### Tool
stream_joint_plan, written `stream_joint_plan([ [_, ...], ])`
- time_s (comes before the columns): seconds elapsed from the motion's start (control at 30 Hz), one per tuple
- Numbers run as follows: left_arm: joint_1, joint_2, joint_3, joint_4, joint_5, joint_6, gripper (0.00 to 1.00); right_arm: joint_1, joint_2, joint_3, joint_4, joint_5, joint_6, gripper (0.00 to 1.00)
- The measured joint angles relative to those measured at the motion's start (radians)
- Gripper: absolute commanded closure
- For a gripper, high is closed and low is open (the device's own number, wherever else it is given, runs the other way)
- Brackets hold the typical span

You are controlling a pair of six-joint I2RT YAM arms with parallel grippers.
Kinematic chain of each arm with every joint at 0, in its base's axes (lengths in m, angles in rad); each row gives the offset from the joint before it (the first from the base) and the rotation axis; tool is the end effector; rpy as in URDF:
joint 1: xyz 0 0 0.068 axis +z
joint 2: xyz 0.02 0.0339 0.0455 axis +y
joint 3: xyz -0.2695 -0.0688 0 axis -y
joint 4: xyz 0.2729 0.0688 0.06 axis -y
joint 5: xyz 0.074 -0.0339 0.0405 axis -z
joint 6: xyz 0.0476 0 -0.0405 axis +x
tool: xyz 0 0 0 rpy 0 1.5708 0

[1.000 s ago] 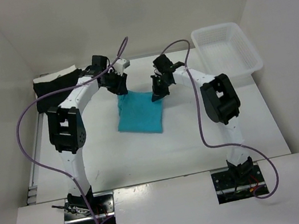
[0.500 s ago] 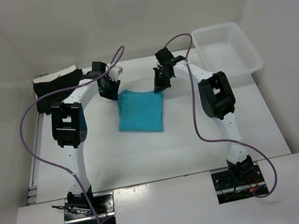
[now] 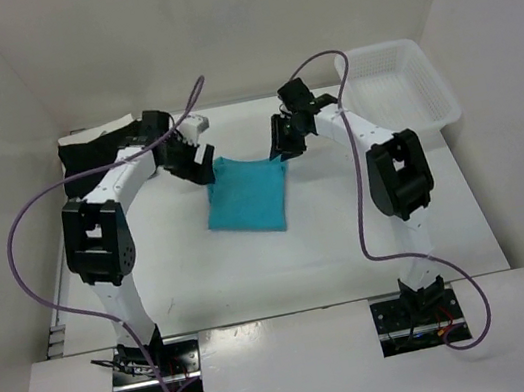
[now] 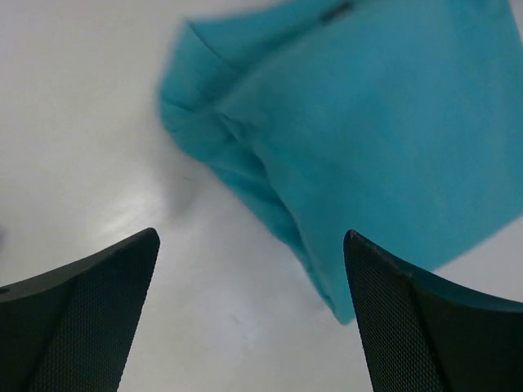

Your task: Fold and stack the t-shirts

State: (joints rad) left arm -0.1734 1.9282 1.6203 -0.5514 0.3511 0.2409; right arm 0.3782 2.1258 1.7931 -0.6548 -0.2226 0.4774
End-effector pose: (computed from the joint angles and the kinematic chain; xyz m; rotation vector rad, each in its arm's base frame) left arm 0.4602 -0.0972 0.2505 0.6465 2.3092 -0.3942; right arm 0.4662 0.1966 0.2096 0.0424 2.6395 0.5969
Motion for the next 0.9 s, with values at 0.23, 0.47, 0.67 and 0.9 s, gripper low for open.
stream_joint_plan([
  [0.23,-0.012,0.137,-0.102,-0.072,0.135,-0.013,0.0,0.002,-0.128,-0.149,0.013,0.002,0.0,0.52],
  [0.47,-0.023,0.165,-0.081,-0.056,0.148,-0.055,0.0,0.002,-0.169,-0.241,0.015,0.006,0.008,0.52],
  [0.67,-0.026,0.241,0.0,-0.045,0.228,-0.077,0.51,0.0,-0.206,-0.242,0.012,0.023,0.012,0.52],
  [0.9,-0.026,0.331,0.058,-0.033,0.347,-0.116,1.0,-0.021,-0.274,-0.241,0.006,0.043,0.011,0.52],
])
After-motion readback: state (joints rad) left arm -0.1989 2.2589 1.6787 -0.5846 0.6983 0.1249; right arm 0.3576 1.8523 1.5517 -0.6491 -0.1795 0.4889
